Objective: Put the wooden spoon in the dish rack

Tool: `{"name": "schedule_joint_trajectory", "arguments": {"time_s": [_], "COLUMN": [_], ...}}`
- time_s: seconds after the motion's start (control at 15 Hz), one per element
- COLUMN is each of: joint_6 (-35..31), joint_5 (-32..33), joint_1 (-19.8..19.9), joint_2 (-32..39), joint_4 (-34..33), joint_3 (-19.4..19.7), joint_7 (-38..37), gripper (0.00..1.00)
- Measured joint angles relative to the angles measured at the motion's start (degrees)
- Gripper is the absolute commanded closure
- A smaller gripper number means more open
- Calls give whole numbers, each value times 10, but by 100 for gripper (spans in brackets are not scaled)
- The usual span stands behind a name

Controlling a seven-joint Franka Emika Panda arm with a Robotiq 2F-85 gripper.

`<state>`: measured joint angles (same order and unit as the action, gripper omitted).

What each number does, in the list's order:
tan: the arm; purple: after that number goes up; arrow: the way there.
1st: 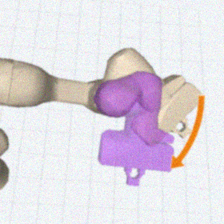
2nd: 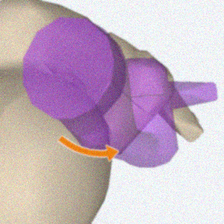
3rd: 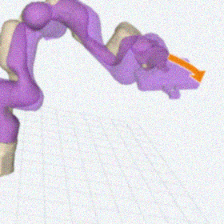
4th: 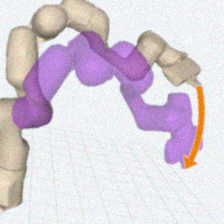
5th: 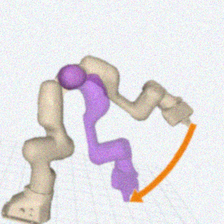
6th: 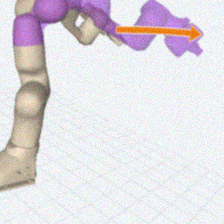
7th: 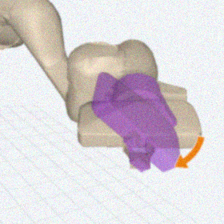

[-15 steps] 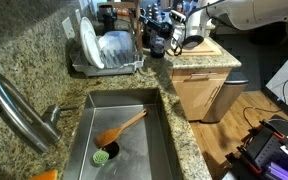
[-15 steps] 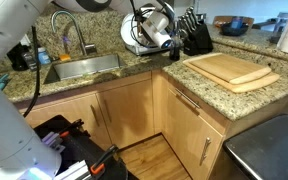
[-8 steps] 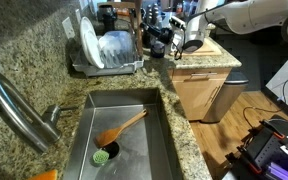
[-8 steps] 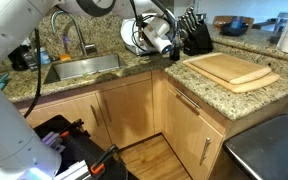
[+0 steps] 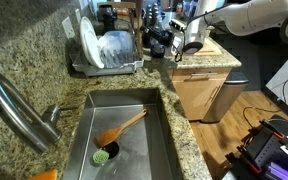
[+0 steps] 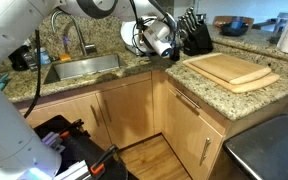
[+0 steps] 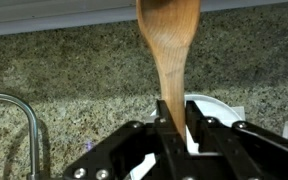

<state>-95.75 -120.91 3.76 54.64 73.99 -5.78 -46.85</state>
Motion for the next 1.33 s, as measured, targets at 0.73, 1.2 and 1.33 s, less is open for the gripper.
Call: {"name": "schedule_joint_trajectory", "arguments": {"time_s": [0.73, 1.2, 1.33], "joint_6": [0, -8, -10], "joint_5": [0, 4, 2], "joint_1": [9, 8, 9], "joint_2": [1, 1, 4], "joint_4": [18, 32, 43], "joint_3": [0, 0, 0], "joint_7": [0, 1, 16], "gripper": [94, 77, 77]}}
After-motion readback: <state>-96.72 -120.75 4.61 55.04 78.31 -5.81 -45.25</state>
